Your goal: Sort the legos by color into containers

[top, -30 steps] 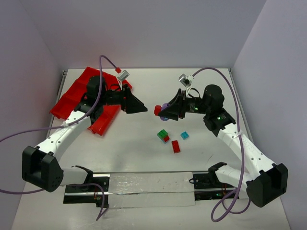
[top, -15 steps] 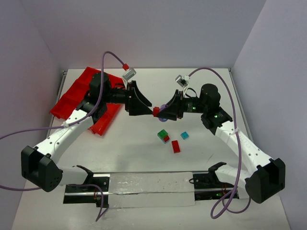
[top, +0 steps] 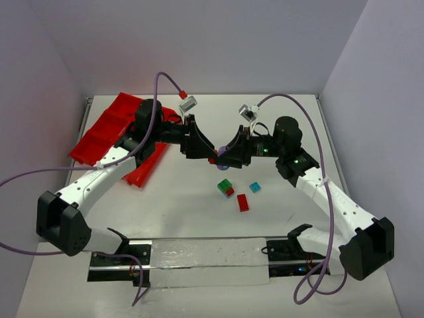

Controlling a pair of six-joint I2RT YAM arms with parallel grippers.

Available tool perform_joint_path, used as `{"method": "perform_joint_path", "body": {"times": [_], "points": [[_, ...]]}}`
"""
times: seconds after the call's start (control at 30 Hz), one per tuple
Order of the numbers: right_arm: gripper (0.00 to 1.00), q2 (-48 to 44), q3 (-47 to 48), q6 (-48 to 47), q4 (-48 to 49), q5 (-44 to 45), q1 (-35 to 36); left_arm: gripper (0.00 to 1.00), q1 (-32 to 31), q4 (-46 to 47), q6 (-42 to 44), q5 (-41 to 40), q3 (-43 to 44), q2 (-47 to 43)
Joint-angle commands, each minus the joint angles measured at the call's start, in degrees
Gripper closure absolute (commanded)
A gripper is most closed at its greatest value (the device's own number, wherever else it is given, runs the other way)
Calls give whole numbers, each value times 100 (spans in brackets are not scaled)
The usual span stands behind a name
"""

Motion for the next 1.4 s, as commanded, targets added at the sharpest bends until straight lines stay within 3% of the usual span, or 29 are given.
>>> {"method": "perform_joint_path", "body": {"times": [0.0,0.17,0.37,0.87,1.07,1.17,1.37], "points": [[100,15,294,-34,228,27,72,22,-66,159,127,111,239,-77],[100,30,286,-40,234,75,72,41,-66,285,63,258,150,-131],[100,92,284,-52,193,150,81,100,-66,473,27,428,66,-251],[100,222,14,121,547,21,55,100,322,-1429,1819,908,-53,-1063],[100,253,41,159,594,-30,46,100,748,-1570,1919,986,-203,-1180],[100,267,171,-110,46,528,46,100,1213,-1866,1846,175,15,-1142],[100,312,383,-358,-767,1900,47,100,2125,-2792,827,-3680,1215,-188]]}}
